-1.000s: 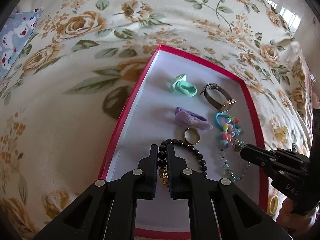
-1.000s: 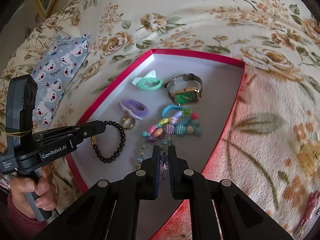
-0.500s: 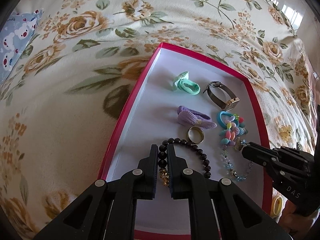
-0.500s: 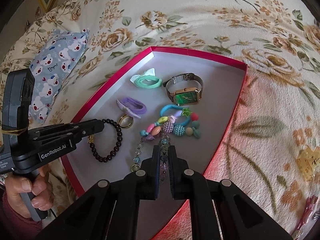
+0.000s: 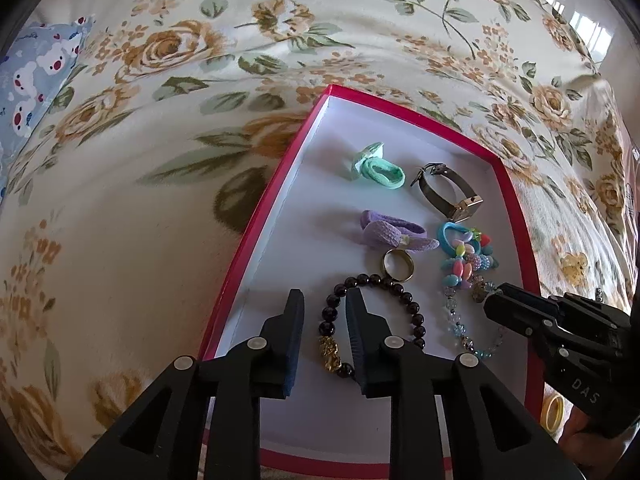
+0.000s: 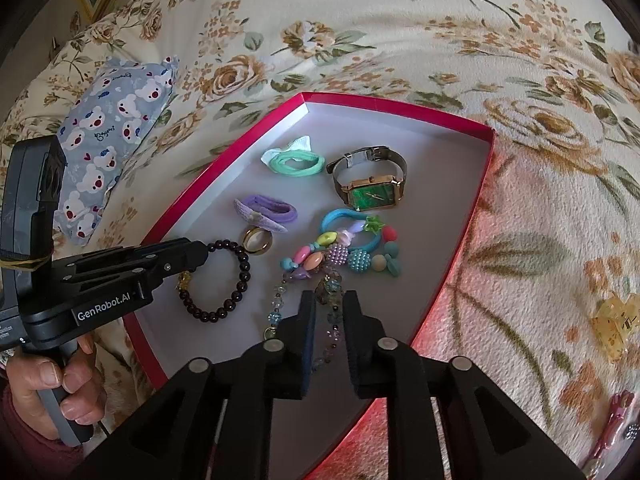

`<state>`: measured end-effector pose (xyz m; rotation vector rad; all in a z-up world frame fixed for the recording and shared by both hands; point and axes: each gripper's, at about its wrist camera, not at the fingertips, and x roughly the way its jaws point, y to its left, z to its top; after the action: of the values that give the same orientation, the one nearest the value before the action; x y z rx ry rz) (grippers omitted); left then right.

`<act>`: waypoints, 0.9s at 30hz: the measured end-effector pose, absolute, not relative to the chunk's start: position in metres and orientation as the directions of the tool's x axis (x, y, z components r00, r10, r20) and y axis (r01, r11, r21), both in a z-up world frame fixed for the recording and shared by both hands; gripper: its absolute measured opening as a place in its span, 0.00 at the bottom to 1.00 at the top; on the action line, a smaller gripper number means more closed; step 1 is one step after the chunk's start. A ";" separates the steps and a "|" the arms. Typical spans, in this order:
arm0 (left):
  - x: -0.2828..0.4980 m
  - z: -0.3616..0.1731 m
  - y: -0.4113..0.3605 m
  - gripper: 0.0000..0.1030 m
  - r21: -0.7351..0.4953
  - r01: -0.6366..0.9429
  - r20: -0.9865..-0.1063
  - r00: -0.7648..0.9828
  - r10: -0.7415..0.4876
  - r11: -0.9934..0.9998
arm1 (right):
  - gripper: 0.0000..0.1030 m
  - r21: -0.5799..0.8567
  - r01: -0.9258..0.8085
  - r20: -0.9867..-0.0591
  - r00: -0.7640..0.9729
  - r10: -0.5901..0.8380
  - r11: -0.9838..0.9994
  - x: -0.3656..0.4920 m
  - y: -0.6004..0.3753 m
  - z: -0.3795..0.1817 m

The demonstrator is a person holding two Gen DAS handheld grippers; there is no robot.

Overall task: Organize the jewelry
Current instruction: 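Lower both bracelets into the box and open both tools, then move left tool to the pink hair clip while right tool approaches silver chain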

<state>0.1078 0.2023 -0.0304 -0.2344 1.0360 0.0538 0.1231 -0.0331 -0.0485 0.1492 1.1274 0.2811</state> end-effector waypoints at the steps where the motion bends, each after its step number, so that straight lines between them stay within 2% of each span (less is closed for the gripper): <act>1: 0.107 -0.030 0.202 0.22 -0.165 -0.157 -0.858 0.509 -0.064 0.974 | 0.24 0.258 -0.146 -0.868 0.399 0.296 0.955 0.123 -0.032 -0.048; 3: 0.106 -0.028 0.203 0.23 -0.168 -0.161 -0.858 0.509 -0.064 0.973 | 0.32 0.256 -0.145 -0.865 0.406 0.294 0.956 0.122 -0.031 -0.045; 5: 0.102 -0.023 0.204 0.32 -0.175 -0.169 -0.853 0.518 -0.063 0.970 | 0.34 0.266 -0.140 -0.859 0.415 0.301 0.954 0.120 -0.033 -0.040; 7: 0.097 -0.016 0.205 0.54 -0.183 -0.176 -0.839 0.540 -0.060 0.967 | 0.41 0.284 -0.137 -0.848 0.426 0.315 0.949 0.118 -0.036 -0.035; 9: 0.092 -0.011 0.205 0.66 -0.183 -0.184 -0.830 0.555 -0.052 0.966 | 0.51 0.300 -0.137 -0.829 0.452 0.329 0.944 0.114 -0.040 -0.025; 12: 0.082 -0.003 0.201 0.76 -0.181 -0.187 -0.821 0.569 -0.044 0.966 | 0.56 0.307 -0.137 -0.800 0.498 0.333 0.942 0.105 -0.047 -0.009; 13: 0.078 -0.001 0.200 0.79 -0.183 -0.190 -0.817 0.575 -0.042 0.964 | 0.65 0.304 -0.135 -0.793 0.513 0.329 0.943 0.101 -0.050 -0.004; 15: 0.070 0.002 0.198 0.81 -0.196 -0.195 -0.812 0.581 -0.048 0.961 | 0.76 0.306 -0.129 -0.776 0.540 0.325 0.943 0.093 -0.058 0.005; 27: 0.035 0.015 0.180 0.85 -0.311 -0.152 -0.765 0.625 -0.153 0.938 | 0.79 0.298 0.032 -0.742 0.637 0.210 0.954 0.025 -0.133 0.027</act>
<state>0.0349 0.1803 0.0147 -0.3658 0.9006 -0.0006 0.0249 -0.1332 0.0267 0.2968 0.8778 0.1034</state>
